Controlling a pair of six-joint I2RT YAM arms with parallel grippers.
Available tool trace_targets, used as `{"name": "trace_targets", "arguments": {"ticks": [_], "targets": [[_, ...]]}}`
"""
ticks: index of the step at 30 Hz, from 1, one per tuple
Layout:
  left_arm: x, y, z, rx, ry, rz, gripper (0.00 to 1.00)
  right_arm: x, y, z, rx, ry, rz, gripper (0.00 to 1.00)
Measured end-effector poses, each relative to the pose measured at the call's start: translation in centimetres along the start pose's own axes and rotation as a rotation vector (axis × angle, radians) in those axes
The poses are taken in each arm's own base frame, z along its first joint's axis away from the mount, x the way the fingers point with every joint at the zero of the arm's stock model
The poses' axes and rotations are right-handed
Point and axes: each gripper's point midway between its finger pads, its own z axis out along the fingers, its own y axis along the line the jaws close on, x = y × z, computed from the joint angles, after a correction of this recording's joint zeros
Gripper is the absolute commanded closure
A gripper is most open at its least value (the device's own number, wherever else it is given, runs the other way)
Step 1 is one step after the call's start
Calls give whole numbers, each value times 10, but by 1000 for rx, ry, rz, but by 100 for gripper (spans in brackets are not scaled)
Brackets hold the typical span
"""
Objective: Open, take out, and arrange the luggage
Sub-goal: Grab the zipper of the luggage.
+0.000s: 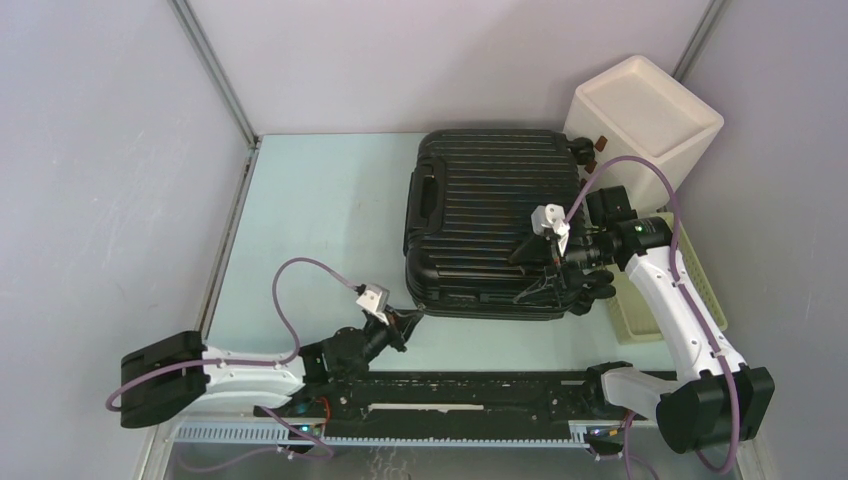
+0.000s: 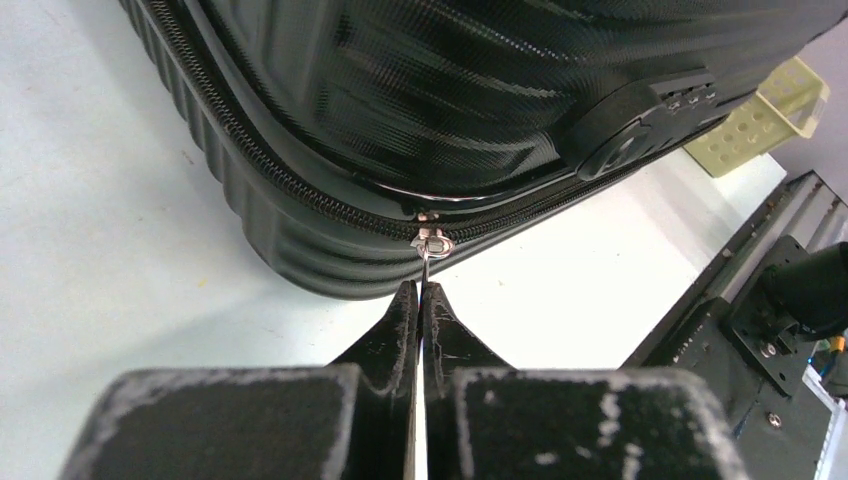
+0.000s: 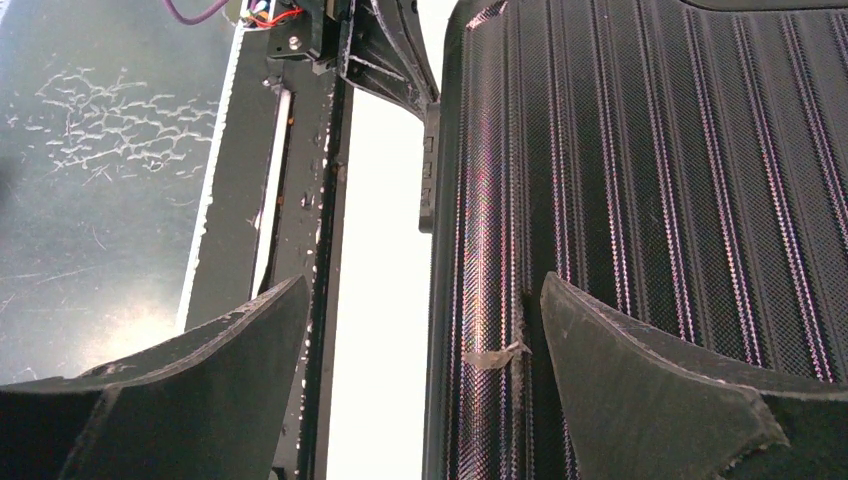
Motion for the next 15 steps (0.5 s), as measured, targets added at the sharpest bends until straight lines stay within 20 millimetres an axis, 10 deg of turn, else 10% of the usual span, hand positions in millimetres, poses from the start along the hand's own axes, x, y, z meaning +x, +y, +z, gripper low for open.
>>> {"name": "trace_targets", "arguments": {"ticks": [15], "targets": [[-4,18,-7,-86,-5,11,100,-8,11,14,-30,132,-25,6]]}}
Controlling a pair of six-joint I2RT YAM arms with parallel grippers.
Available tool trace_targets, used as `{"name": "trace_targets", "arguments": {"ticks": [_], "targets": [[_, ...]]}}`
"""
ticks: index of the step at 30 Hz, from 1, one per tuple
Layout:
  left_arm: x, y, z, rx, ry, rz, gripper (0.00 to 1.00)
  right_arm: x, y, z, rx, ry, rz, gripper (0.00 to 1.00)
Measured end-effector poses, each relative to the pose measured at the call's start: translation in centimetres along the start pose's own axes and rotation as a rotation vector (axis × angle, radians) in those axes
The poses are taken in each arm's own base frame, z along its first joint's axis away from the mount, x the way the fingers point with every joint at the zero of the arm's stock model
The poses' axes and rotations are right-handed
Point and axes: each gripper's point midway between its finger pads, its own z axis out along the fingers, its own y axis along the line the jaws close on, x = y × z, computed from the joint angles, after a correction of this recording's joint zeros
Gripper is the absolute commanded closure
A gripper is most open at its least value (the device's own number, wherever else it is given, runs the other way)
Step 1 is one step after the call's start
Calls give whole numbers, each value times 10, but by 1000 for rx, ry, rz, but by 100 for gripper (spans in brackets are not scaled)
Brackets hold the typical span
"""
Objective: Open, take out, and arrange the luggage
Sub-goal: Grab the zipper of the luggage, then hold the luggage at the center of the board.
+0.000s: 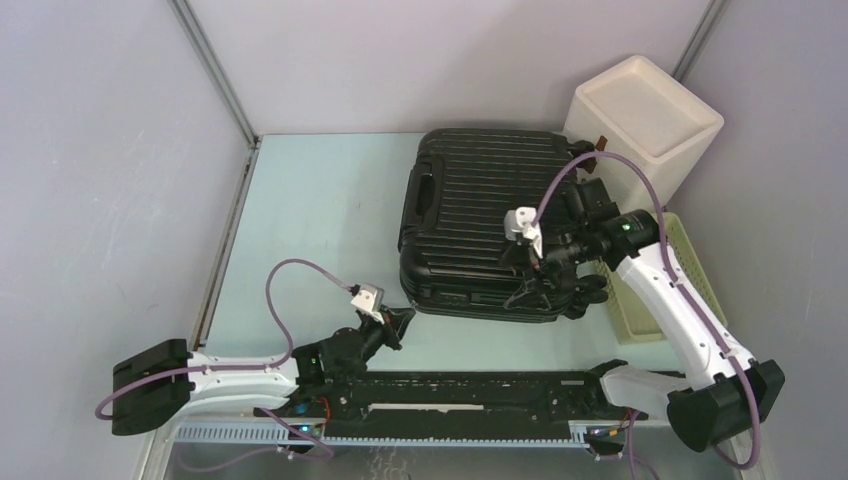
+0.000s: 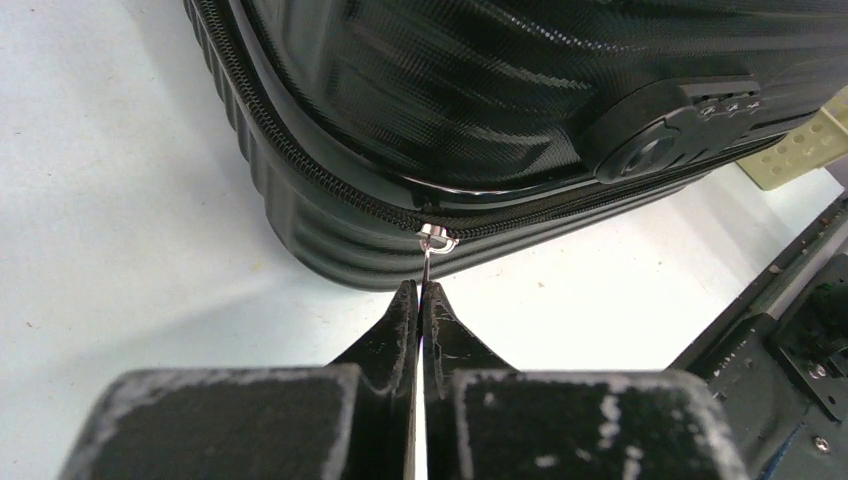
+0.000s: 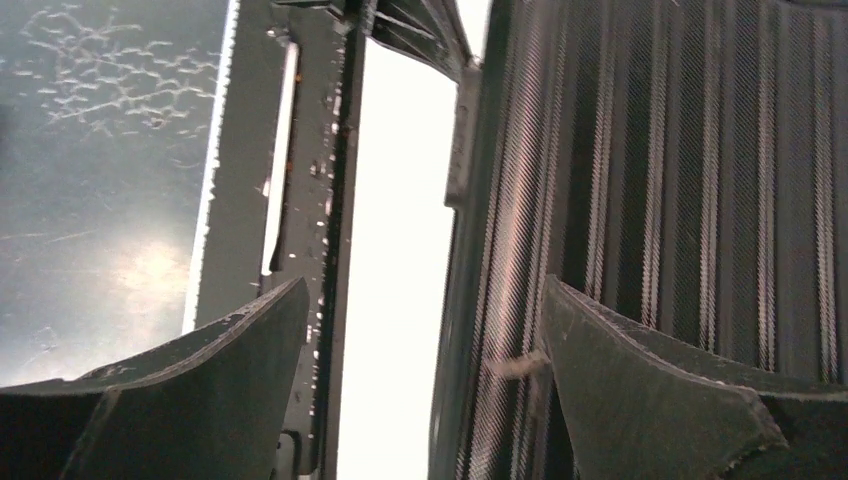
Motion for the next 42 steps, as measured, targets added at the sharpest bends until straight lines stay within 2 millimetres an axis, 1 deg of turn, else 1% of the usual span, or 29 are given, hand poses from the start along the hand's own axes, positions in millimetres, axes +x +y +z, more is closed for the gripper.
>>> {"name": "trace_targets", "arguments": {"ticks": [2,5,8,10,13,14,16,18,21,23,25,27,29,32,34,36,40,42], "targets": [[1,3,0,-13,4,5,100,-7,5,6,-19,35,2,7],[3,5,0,-25,9,4,100,-26,10,16,-54,71,18,10],[4,7,0,-34,8,6,100,-51,5,27,-59,80,49,12],[4,7,0,-36,8,8,100,-71,-3,36,-45,75,91,11],[4,7,0,-37,9,9,100,-97,-23,53,10,68,173,11],[4,7,0,-37,9,9,100,-108,-33,63,42,63,214,11],[4,7,0,-37,8,9,100,-121,-51,78,104,54,281,11],[4,7,0,-37,7,9,100,-131,-73,95,192,44,373,10],[3,7,0,-36,5,8,100,-138,-104,116,322,32,515,11],[1,7,-1,-35,2,7,100,-140,-125,129,398,23,585,12],[0,7,-2,-34,1,6,100,-135,-150,143,484,19,651,12],[-1,7,-3,-33,-2,7,100,-124,-168,153,555,33,695,12],[-2,8,-4,-34,-4,9,100,-112,-187,159,642,48,730,13],[-4,9,-6,-40,-9,9,100,-96,-213,163,780,65,752,14],[-5,11,-7,-46,-11,10,100,-88,-224,164,858,73,755,15],[-6,11,-7,-46,-11,11,100,-86,-231,165,920,71,745,16],[-5,12,-8,-48,-8,17,100,-82,-232,171,987,82,728,21],[-5,12,-8,-48,-8,22,100,-79,-231,175,1007,94,717,27]]}}
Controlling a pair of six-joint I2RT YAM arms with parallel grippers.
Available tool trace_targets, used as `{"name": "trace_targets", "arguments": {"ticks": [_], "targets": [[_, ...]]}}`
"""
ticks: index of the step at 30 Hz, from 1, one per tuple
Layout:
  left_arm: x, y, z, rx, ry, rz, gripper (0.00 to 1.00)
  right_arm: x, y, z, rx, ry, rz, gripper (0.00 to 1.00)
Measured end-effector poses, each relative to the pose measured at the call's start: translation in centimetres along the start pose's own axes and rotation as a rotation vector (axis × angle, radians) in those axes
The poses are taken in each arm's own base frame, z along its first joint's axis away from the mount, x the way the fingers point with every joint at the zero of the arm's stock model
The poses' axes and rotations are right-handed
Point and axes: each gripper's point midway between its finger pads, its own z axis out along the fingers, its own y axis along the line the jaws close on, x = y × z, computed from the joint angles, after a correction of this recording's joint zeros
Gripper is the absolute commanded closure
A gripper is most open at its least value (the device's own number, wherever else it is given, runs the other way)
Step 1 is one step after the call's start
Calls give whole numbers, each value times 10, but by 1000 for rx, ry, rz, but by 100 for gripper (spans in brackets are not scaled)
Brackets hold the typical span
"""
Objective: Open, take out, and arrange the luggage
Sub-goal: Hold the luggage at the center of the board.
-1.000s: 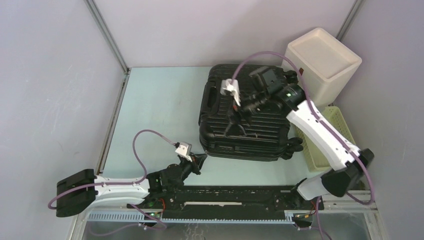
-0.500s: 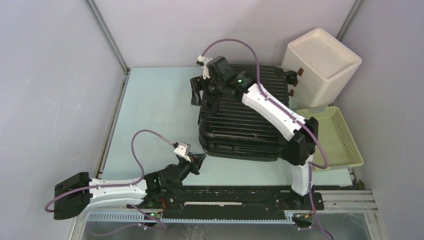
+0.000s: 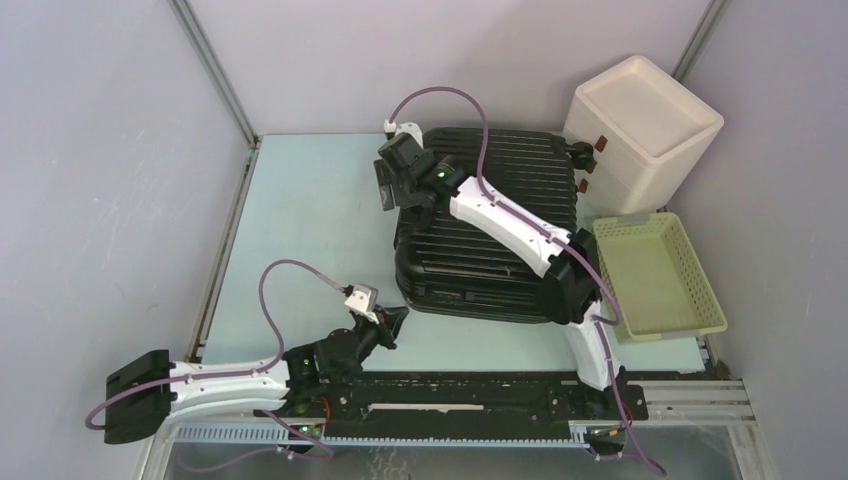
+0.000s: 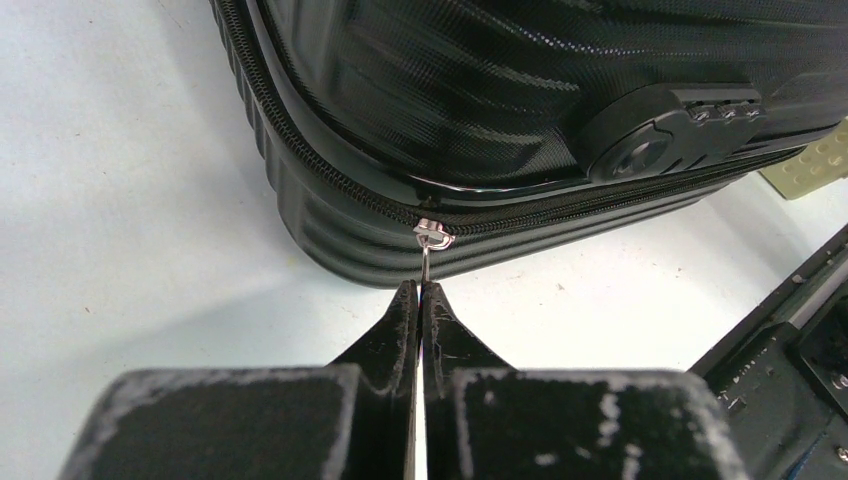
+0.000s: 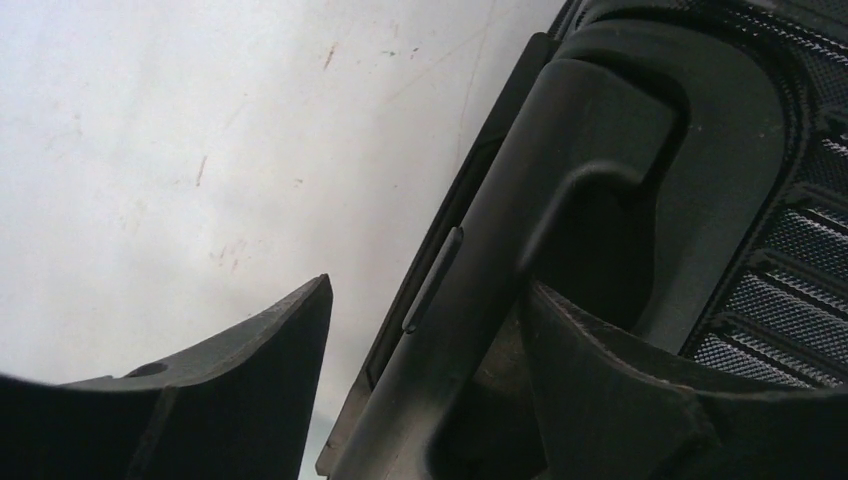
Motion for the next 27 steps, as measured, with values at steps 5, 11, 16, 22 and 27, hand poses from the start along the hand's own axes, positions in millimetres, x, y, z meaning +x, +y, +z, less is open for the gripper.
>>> {"name": "trace_targets", "arguments": {"ticks": [5,11,16,22,27], "targets": [[1,2,0,-9,1,6,100,4,-9,3,74,-8,-28,68],[-1,6,-2,-23,-1,8,100,3,-8,4,82,-27,19,86],[-1,6,-5,-19,3,8,100,3,-6,0,62,-52,56,95],[3,4,-9,-3,23,-4,100,6,-2,-8,-2,-72,62,96],[3,3,-12,-14,54,-28,100,1,1,-20,-55,-102,0,96]]}}
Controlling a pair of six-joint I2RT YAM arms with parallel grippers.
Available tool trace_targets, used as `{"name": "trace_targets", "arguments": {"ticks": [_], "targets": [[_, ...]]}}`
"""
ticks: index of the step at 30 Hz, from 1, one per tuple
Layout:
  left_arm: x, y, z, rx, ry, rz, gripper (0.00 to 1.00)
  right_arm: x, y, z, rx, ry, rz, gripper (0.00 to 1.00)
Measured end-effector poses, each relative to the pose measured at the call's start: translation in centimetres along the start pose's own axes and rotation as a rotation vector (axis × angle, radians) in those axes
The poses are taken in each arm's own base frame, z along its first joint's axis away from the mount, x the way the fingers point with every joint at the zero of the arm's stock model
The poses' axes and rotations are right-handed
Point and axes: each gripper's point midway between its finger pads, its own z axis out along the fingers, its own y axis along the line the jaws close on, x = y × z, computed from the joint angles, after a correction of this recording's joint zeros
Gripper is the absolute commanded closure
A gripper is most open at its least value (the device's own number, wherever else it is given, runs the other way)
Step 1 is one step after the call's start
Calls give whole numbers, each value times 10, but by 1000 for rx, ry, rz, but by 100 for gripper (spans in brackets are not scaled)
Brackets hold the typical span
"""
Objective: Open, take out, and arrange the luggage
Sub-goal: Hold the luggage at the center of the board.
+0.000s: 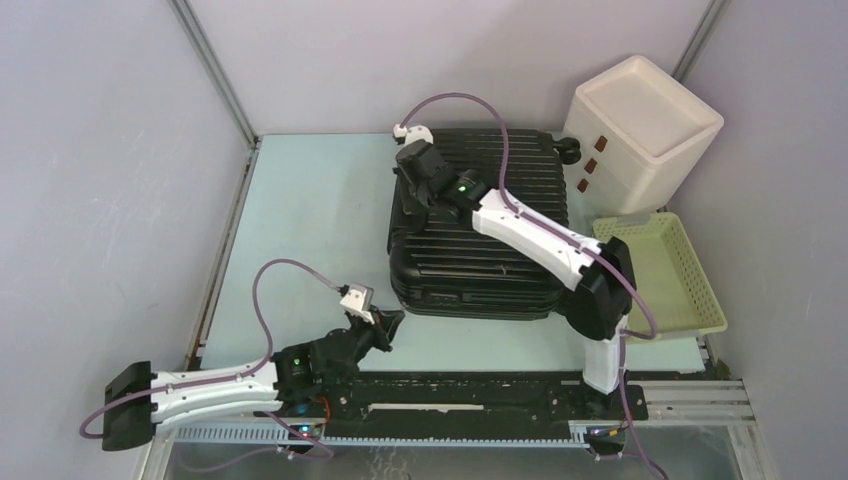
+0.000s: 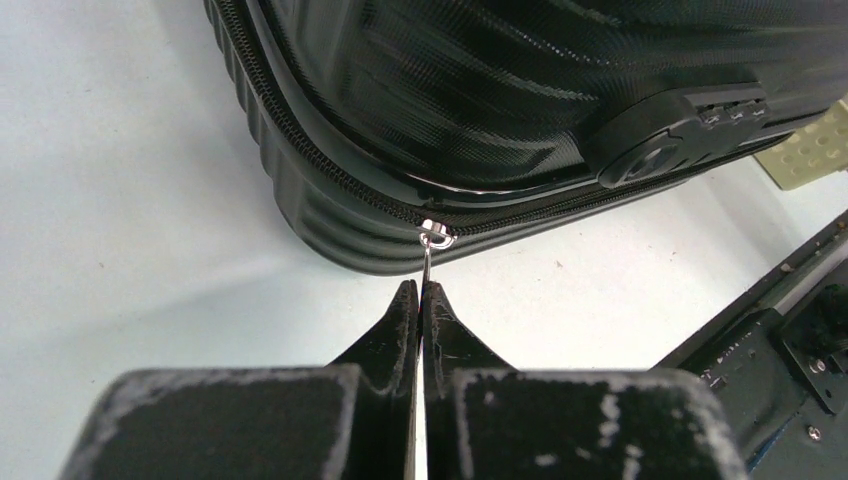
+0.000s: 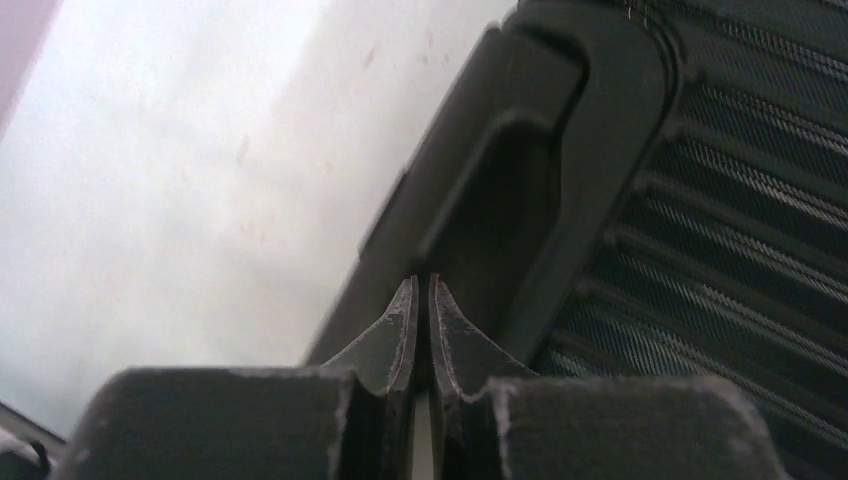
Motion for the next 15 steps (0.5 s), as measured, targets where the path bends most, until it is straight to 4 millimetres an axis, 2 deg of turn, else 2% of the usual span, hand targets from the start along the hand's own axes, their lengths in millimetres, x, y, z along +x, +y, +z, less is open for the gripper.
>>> {"name": "trace_targets", "arguments": {"ticks": [1,4,9,11,13,15], "targets": [[-1,1,-1,-9,6,-6,100,-1,1,-8,-20,8,-30,96],[-2,4,-3,-41,21,-30,100,16,-3,-27,-44,72,-108,96],[-5,7,-9,-82,39,-89,100,19,4,-28,-100,76,-161,97],[-5,9,-10,-96,46,-96,100,21,7,-29,-134,85,-196,93],[-5,10,-10,-102,51,-98,100,23,13,-33,-182,100,-237,84],[-5,9,-10,-107,59,-91,100,27,19,-42,-260,139,-304,62]]}}
